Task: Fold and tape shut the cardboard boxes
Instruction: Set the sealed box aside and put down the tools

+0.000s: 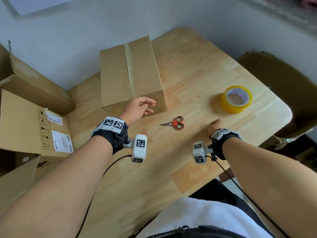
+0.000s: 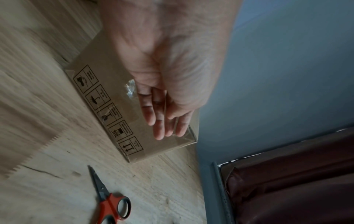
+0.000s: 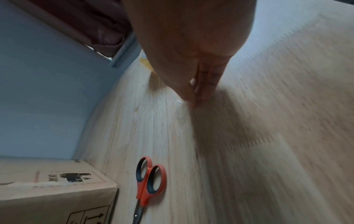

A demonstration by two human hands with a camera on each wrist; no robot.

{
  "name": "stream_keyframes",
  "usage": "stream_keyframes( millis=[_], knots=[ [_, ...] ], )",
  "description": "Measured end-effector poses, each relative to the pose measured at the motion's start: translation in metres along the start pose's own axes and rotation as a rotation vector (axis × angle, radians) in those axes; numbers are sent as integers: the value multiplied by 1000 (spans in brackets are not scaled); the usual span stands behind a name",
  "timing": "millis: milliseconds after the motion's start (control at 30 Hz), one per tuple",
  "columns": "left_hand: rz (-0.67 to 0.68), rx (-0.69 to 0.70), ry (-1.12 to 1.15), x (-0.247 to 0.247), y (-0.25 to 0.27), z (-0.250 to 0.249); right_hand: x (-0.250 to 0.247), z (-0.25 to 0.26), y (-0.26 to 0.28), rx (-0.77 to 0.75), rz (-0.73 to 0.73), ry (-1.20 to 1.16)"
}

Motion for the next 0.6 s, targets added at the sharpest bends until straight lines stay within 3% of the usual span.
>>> stream_keyframes(
  millis=[67,200,400,467,600],
  knots=[
    [0,-2,4,2,-1,0,-5,12,1,-71,-55,47],
    [2,-3,5,4,-2,-1,-3,34,5,-182,-19,177],
    [-2,2,24,4,1,-3,-3,38,12,-125,26,637],
    [-4,-2,27,3,2,-2,0,38,10,-138,71,624],
    [-10,-7,34,2,1,3,-9,33,3,-114,59,344]
  ],
)
Point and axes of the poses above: each hand's wrist, its own y-axis away from the middle knuckle, its own x-axis out of the palm, z = x × y, the point moved 10 cm from there along -y, towards the middle knuckle, and after that the axes turned 5 degrees about -y, right-handed, at the moved point
